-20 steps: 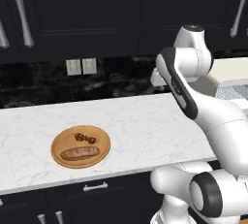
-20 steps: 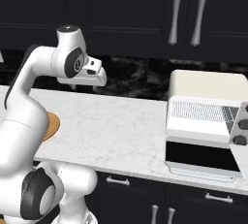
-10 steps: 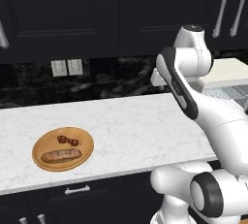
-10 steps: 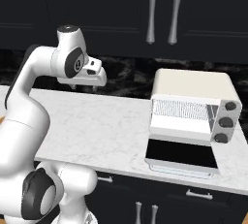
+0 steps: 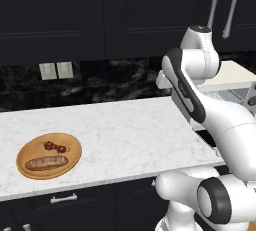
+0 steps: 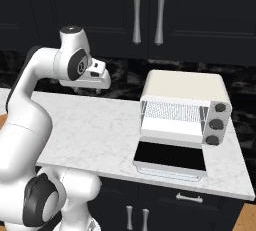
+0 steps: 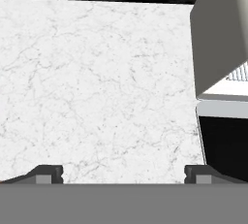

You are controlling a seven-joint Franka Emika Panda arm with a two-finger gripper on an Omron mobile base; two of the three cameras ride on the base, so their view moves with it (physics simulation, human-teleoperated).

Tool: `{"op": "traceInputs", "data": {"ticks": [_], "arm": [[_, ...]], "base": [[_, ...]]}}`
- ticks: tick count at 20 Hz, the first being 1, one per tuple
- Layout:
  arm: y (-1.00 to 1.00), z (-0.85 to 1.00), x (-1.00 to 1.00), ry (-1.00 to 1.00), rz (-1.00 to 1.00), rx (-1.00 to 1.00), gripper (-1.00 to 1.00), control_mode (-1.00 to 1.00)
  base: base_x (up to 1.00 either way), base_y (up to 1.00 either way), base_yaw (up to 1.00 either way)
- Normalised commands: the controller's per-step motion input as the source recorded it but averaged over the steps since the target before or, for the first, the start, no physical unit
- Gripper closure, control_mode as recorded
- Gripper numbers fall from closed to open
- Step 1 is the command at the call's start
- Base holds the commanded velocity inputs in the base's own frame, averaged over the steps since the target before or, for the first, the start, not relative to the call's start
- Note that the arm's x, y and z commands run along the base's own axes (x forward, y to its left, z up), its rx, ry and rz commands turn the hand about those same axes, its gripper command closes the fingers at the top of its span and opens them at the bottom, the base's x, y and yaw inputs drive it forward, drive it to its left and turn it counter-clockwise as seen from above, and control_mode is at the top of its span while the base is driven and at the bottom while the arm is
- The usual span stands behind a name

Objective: Pick up the kebab skewer and baguette bread, and place them inside the toaster oven. Close the toaster oven door and start by setting the timer.

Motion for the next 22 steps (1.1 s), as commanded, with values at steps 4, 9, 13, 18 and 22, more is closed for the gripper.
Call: {"op": "traceInputs", "data": {"ticks": [4,9,13,18,22], "arm": [[0.00,0.00,0.00,0.00,0.00,0.00,-1.00,1.00],[0.00,0.00,0.00,0.00,0.00,0.00,-1.00,1.00],[0.00,0.00,0.00,0.00,0.00,0.00,-1.00,1.00],[0.00,0.00,0.00,0.00,0.00,0.00,-1.00,-1.00],[0.00,0.00,0.00,0.00,0.00,0.00,-1.00,-1.00]], "base": [[0.00,0.00,0.00],[0.00,0.00,0.00],[0.00,0.00,0.00],[0.00,0.00,0.00],[0.00,0.00,0.00]]}}
